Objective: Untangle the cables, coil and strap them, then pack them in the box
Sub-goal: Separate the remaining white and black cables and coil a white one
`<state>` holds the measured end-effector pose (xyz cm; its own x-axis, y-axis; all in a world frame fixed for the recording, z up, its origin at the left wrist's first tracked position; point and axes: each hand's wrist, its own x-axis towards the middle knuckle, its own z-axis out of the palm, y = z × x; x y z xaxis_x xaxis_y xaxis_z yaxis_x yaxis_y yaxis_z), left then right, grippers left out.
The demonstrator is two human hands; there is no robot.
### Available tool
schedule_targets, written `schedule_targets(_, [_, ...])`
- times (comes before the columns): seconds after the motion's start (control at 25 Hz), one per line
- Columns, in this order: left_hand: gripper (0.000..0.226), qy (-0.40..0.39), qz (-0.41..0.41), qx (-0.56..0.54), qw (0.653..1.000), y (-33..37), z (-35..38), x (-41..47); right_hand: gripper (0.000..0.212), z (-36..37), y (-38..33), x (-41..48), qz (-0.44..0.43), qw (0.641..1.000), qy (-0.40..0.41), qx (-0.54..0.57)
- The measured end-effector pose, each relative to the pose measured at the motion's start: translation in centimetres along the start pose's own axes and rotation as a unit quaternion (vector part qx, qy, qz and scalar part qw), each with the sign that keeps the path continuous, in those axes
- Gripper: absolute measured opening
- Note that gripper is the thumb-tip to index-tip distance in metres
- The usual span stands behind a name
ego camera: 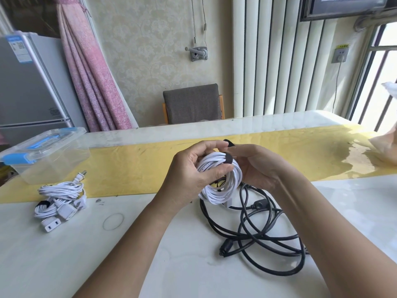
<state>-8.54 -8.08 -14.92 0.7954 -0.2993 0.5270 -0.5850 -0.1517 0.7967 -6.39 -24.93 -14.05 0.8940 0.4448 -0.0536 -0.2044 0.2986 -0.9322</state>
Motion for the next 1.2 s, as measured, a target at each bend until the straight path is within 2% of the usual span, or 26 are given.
schedule_targets(0.16, [0.028,-0.01,0.01,0.044,0.999,0.2,0.2,0.0,0.02,0.0,0.0,0.0,0.016,0.999,0.029,0.008])
schedule_targets(0.28, [0.025,-0.014,0.007,0.065,0.998,-0.2,-0.2,0.3,0.027,0.3,0.3,0.1,0.002,0.998,0.059,-0.003])
schedule_targets(0.4, [0.024,-0.021,-0.012,0.101,0.995,-0.1,-0.6,0.5,0.008,0.5,0.6,0.1,-0.047,0.984,0.125,-0.121])
schedule_targets(0.48, [0.02,-0.02,-0.031,0.102,0.994,-0.1,-0.9,0.6,0.007,0.7,0.5,0.1,-0.09,0.964,0.162,-0.189])
schedule_targets(0.6, [0.018,0.027,-0.065,0.106,0.992,-0.8,-1.5,0.9,0.007,1.0,0.2,-0.1,-0.158,0.944,0.174,-0.231])
schedule_targets(0.68, [0.02,0.055,-0.096,0.075,0.991,-1.1,-1.8,1.1,0.006,1.4,0.1,-0.4,-0.238,0.909,0.163,-0.3])
schedule_targets(0.76, [0.017,0.077,-0.124,0.035,0.989,-1.3,-2.0,1.2,0.012,1.6,0.5,-0.5,-0.309,0.846,0.147,-0.408])
schedule_targets(0.88, [0.009,0.105,-0.144,-0.003,0.984,-1.3,-2.0,1.1,0.029,1.8,1.8,-0.1,-0.347,0.734,0.133,-0.568])
schedule_targets(1.0, [0.007,0.139,-0.167,-0.035,0.975,-1.6,-2.1,1.3,0.029,1.7,2.6,0.6,-0.382,0.66,0.157,-0.628])
schedule_targets(1.08, [0.005,0.156,-0.184,-0.047,0.969,-1.9,-2.0,1.3,0.024,1.9,3.1,0.9,-0.4,0.628,0.173,-0.645])
schedule_targets(1.2, [0.009,0.169,-0.206,-0.056,0.962,-2.4,-1.9,1.4,0.02,3.1,3.9,1.2,-0.375,0.61,0.223,-0.662])
